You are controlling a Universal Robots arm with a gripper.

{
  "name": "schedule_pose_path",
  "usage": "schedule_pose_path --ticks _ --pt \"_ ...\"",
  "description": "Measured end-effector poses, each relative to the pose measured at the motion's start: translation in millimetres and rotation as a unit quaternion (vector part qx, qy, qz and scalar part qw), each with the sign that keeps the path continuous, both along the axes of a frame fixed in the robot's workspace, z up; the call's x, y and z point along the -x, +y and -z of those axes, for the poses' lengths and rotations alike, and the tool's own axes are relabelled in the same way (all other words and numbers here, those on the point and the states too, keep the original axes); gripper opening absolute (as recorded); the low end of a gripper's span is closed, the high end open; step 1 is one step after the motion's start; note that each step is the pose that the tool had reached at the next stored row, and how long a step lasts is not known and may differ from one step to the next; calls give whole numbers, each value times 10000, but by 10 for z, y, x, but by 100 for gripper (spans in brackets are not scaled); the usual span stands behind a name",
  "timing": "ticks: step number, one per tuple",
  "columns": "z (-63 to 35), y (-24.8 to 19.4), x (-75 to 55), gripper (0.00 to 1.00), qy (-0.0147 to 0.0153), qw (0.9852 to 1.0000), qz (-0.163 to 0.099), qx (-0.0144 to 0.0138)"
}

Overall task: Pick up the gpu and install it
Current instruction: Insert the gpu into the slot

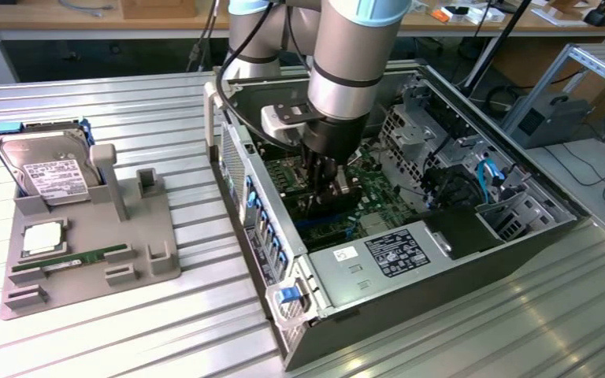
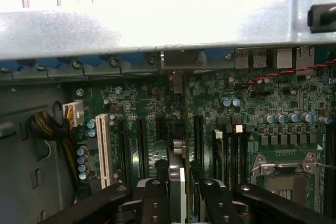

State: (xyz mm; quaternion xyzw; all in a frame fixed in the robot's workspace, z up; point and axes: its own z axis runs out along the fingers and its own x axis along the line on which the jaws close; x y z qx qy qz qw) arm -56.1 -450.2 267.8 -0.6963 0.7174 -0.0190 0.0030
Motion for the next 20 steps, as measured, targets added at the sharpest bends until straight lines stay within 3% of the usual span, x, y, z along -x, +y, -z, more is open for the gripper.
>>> schedule_pose_path --ticks 9,13,15,20 --pt "19 0 0 27 0 10000 -29 0" --pt "31 -1 -1 27 0 10000 -29 9" --pt "41 -1 0 27 1 10000 -28 26" --pt "74 -1 0 27 0 10000 -29 27"
